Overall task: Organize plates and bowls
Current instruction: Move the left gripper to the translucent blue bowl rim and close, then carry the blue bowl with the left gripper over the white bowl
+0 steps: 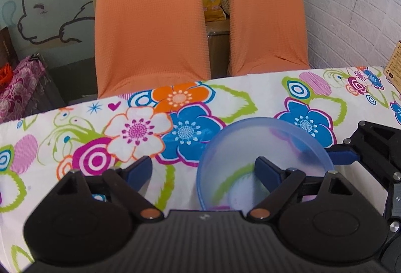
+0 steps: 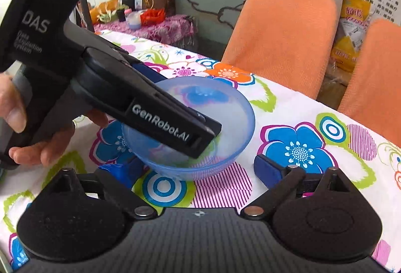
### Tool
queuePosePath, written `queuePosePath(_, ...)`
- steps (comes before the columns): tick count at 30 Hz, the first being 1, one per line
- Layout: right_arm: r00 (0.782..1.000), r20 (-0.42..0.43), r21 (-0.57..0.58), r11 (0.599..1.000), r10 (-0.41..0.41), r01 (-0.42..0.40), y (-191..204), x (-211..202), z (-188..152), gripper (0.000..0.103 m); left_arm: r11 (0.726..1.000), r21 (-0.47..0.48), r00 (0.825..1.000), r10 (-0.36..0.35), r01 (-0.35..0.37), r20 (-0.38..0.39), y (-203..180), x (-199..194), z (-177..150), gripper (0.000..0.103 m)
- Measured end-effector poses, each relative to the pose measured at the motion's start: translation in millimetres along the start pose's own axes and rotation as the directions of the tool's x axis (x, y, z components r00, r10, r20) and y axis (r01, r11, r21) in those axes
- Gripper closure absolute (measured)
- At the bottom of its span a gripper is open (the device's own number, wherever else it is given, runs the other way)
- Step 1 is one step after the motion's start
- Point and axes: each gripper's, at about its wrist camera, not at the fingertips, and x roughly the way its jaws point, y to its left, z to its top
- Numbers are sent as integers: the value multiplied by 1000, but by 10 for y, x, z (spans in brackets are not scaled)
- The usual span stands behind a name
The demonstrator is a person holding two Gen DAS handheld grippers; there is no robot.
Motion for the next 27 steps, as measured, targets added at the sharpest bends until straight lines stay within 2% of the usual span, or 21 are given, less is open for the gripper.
queuePosePath(7,1000,-17,-24,1000,9,-9,-36,10,43,20,1000,-11,1000,9,-9,5,-1,-43,37,20)
queuePosePath(8,1000,-12,-30,1000,-4,4,-43,12,56,20,1000,-2,1000,9,-9,3,-18,-41,41,26)
queuePosePath(10,1000,5,-29,999,-15,15,-65,12,51,20,1000,1,1000,1,-1,2,-39,-22,46,33)
queuePosePath(12,1000,11,2,1000,-2,2,-102,11,34,21,1000,-5,1000,-11,11,9,-58,-37,59,55)
queuePosePath(13,1000,19,19,1000,8,-8,-119,8,30,23,1000,-2,1000,-11,11,6,-78,-50,63,57)
queuePosePath(19,997,77,-52,998,-31,35,-8,-79,111,30,1000,-7,999,-11,12,52,-145,-336,92,61)
queuePosePath(27,985,160,-129,989,-58,79,193,-621,162,30,999,29,989,-17,13,149,-550,-1151,59,66)
